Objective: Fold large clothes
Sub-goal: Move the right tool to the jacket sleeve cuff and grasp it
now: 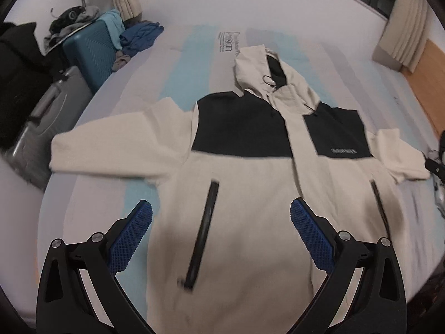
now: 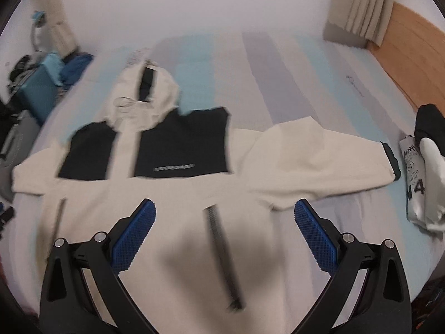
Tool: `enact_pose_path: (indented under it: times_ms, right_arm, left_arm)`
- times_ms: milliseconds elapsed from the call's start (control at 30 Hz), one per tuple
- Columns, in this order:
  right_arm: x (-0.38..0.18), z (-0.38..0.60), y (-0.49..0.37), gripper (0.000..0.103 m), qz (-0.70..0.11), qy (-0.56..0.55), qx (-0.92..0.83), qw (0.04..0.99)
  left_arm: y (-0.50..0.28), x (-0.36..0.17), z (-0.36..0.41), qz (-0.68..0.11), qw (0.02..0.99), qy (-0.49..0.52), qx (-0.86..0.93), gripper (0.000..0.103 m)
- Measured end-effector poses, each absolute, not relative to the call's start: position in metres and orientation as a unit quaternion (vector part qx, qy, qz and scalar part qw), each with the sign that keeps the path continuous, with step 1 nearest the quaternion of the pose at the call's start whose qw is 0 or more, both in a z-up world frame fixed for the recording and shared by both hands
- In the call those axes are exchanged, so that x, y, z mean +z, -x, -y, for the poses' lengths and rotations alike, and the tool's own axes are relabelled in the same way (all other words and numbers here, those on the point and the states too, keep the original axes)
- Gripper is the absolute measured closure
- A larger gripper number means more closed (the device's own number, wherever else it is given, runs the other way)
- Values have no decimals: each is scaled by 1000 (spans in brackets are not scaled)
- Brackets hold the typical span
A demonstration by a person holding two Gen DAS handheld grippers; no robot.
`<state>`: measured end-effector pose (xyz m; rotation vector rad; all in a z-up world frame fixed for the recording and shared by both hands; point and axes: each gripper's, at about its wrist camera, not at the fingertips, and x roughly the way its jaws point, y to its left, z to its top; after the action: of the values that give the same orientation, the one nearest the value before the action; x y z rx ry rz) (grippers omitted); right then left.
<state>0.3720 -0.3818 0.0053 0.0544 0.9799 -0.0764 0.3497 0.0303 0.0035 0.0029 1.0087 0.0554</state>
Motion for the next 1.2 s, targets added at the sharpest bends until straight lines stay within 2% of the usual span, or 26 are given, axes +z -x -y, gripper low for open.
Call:
enact_pose_path:
  times_ms: [233,367,667,1100,1133,1200]
  right_arm:
    - [-58,496,-460,7,-499,4,-89,862]
    - [-88,595,-501,7,-528,42,-151,835]
    - [-130,773,-526,7,-589,15,-224,776]
    - [-181,825,-506,10,-609,-59,-195,766]
    - [-182,829,-503,11,-607,-78,-194,767]
    - [-181,830,-500,20,-605,-100,-192,766]
  left_arm:
    - [-438,-50,-38,-511,858,-38,29,6]
    - [-479,-85,-40,-527,847,-58,35,6]
    - [-526,-142,-51,-575,813,-31,79,6]
    - [-557,-163,-42,-581,807,-24,102,5]
    - [-557,-162,-42,-579,808,-21,104,5]
    - [-557,-161,-42,-577,810,-20,104,6]
